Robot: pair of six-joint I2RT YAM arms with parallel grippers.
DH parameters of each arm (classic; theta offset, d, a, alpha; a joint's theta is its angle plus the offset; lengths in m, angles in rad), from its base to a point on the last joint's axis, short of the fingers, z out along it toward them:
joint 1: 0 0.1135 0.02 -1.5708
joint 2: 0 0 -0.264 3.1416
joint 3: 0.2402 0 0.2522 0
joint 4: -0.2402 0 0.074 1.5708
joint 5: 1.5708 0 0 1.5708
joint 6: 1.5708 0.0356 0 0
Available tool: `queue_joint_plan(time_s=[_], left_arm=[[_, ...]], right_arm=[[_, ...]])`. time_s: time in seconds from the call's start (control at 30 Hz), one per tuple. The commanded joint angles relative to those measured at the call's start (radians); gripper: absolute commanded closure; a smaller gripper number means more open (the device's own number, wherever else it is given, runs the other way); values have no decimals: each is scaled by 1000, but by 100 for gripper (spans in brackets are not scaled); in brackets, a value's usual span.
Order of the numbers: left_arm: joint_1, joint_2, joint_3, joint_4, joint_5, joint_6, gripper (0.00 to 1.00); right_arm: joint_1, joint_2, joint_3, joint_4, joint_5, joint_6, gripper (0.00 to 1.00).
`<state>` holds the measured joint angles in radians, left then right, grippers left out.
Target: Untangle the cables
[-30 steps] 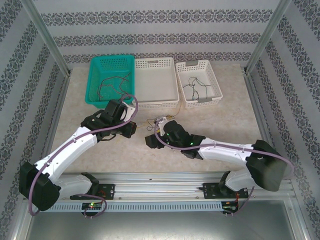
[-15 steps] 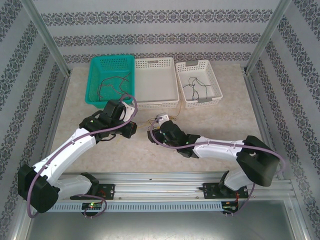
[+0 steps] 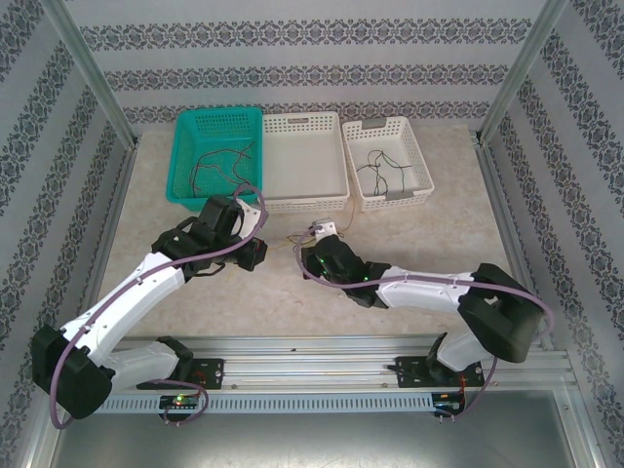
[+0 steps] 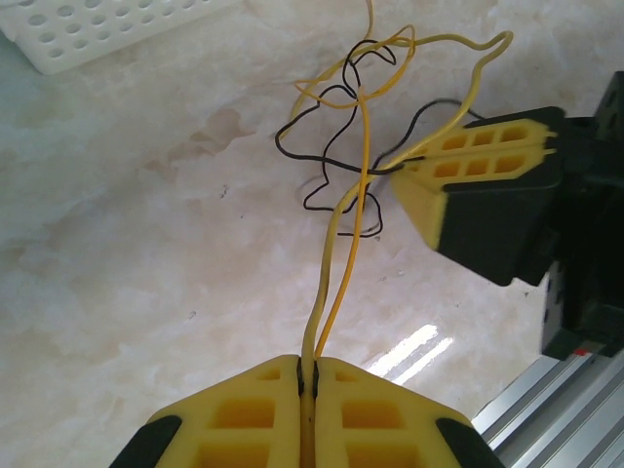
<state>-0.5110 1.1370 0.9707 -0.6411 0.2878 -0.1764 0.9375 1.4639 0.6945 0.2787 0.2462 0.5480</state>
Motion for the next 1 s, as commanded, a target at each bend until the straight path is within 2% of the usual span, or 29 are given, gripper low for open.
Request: queue_joint_plan(time_s=[0.0, 0.17, 0.27, 0.33, 0.4, 0.5, 0.77, 0.97], left_arm=[[-11, -23, -4, 33, 4, -5, 100], [-11, -24, -4, 30, -6, -5, 100], [-12, -23, -3, 31, -2, -4, 100], [-11, -22, -4, 30, 0, -3, 100], [-11, -22, -5, 30, 1, -2, 100], [-12, -22, -6, 31, 2, -2, 100], [-11, -16, -8, 33, 9, 0, 100], [-11, -19, -8, 34, 11, 3, 100]], right_arm=[[-11, -73, -56, 10, 29, 2, 100], [-14, -188, -168, 22, 25, 12, 100], [-15, -220, -194, 52, -34, -1, 98], [-14, -212, -193, 85, -79, -3, 78], [-13, -195, -192, 133, -108, 0, 65], [-12, -159, -191, 214, -131, 6, 53], [-12, -1, -109, 318, -172, 14, 51], [-13, 36, -96, 382, -131, 3, 51]])
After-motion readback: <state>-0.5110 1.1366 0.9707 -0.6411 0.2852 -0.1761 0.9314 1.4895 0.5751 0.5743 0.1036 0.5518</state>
